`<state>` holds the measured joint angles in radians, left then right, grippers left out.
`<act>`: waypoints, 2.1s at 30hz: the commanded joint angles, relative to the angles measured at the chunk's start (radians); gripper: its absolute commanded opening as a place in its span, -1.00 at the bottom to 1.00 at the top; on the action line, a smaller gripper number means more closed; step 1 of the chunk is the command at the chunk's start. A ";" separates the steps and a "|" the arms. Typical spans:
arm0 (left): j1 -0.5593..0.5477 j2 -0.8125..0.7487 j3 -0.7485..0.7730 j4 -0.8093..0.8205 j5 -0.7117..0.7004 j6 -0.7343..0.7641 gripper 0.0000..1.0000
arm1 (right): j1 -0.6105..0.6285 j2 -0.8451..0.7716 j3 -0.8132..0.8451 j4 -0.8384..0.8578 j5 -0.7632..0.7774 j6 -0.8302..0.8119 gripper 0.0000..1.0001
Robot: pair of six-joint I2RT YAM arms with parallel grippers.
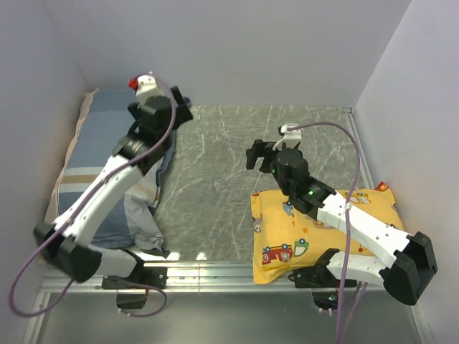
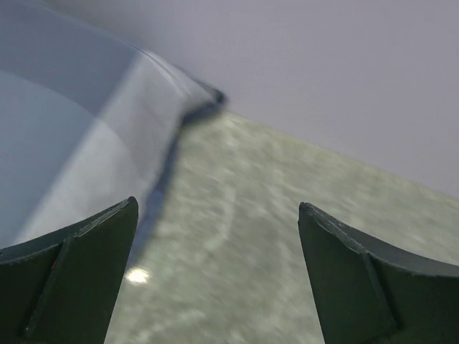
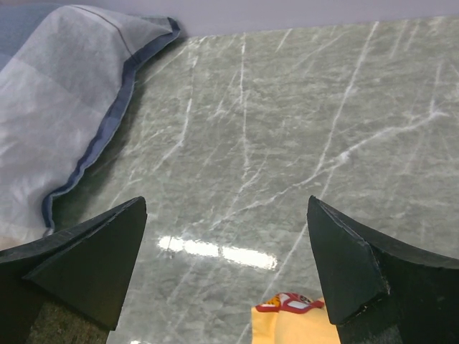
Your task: Remove the pillowcase from the pillow
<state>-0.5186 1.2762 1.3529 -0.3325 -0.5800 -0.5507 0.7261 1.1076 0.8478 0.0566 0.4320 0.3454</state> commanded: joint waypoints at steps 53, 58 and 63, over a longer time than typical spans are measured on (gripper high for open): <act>-0.095 0.335 0.511 -0.375 0.009 0.330 -0.99 | -0.065 0.268 0.260 0.000 -0.098 -0.013 0.90; -0.095 0.269 0.462 -0.312 0.135 0.328 -0.99 | -0.129 0.348 0.281 0.081 -0.190 0.014 0.90; -0.095 0.236 0.477 -0.306 0.201 0.337 -0.99 | -0.132 0.357 0.221 0.167 -0.211 -0.013 0.90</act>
<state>-0.6182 1.6066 1.7931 -0.7864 -0.4263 -0.2295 0.6010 1.4857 1.0779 0.0822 0.2371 0.3462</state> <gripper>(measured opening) 0.035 0.950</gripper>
